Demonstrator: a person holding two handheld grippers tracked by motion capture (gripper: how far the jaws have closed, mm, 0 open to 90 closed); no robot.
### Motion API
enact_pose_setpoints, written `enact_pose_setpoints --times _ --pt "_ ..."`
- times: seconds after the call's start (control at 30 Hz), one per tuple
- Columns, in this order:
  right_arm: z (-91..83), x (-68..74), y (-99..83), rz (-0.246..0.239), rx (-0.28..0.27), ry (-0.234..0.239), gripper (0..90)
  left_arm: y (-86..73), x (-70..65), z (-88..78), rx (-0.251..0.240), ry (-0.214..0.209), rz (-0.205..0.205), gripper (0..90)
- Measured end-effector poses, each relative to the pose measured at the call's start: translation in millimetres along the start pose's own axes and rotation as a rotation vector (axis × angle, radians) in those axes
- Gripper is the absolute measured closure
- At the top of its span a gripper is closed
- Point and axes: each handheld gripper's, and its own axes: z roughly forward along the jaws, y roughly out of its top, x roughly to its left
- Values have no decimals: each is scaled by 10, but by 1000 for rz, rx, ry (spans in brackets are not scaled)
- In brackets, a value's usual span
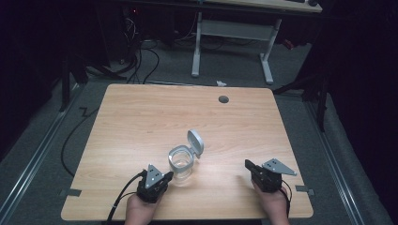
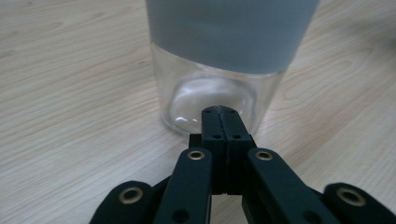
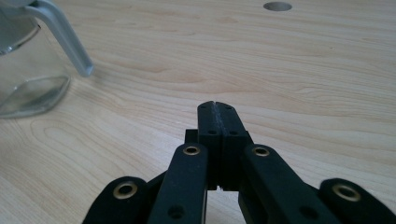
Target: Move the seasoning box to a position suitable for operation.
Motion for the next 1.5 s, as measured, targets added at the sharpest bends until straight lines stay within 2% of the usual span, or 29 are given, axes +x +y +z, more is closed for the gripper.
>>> enact_pose_setpoints --times 0.07,0.17,0.27,0.33,0.37,0.4,0.47,0.5,0.57,0.63,0.73,0.77,0.8,0.83,0.9,0.97,1.0,1.03,1.1,1.17,1.2,1.33,1.4,1.5 --pt "18 -12 -18 8 10 -1 900 0 -50 31 2 -14 -4 900" --pt "18 -8 -1 -9 8 -6 900 -33 -111 74 9 -34 13 900" --pt "16 -27 10 2 -1 -5 900 -26 -102 36 -1 -31 4 900" --pt "30 -24 -5 10 6 2 900 4 -15 -2 -14 0 -2 900" --pt "41 -1 -25 1 19 7 900 70 119 -5 -35 33 -8 900" --pt "39 9 -28 -13 24 7 900 70 119 -5 -35 33 -8 900" --pt "37 16 -26 -19 24 7 900 153 237 63 -51 63 -11 900" --pt "33 8 -5 -15 18 1 900 244 301 176 -60 71 -22 900" --pt "36 -4 7 -5 14 2 900 280 311 235 -64 71 -22 900" --pt "52 1 11 11 8 7 900 325 312 340 -67 73 -20 900" --pt "90 49 -17 -16 25 14 900 374 306 413 -81 60 -21 900" --pt "72 63 -11 -42 27 8 900 372 295 441 -88 49 -33 900" --pt "72 63 -11 -42 27 8 900 372 295 441 -88 49 -33 900" --pt "43 27 10 -13 8 9 900 344 285 455 -79 50 -51 900" --pt "45 15 7 6 3 9 900 328 272 445 -74 49 -51 900" --pt "76 25 -34 8 17 8 900 311 222 379 -79 38 -14 900" --pt "76 25 -34 8 17 8 900 311 222 379 -79 38 -14 900" --pt "64 48 -34 -38 27 6 900 315 216 360 -85 30 -12 900" --pt "52 45 -23 -42 23 -1 900 314 212 349 -90 23 -25 900" --pt "26 18 7 -6 1 -5 900 317 212 349 -89 22 -40 900" --pt "26 18 11 -4 -2 -6 900 317 209 345 -88 23 -40 900" --pt "37 64 -29 -19 15 -1 900 306 180 308 -88 16 -11 900" --pt "16 69 -31 -35 18 -6 900 312 172 298 -95 7 -16 900" --pt "-3 34 28 -2 -12 -10 900 294 132 262 -85 5 -35 900"
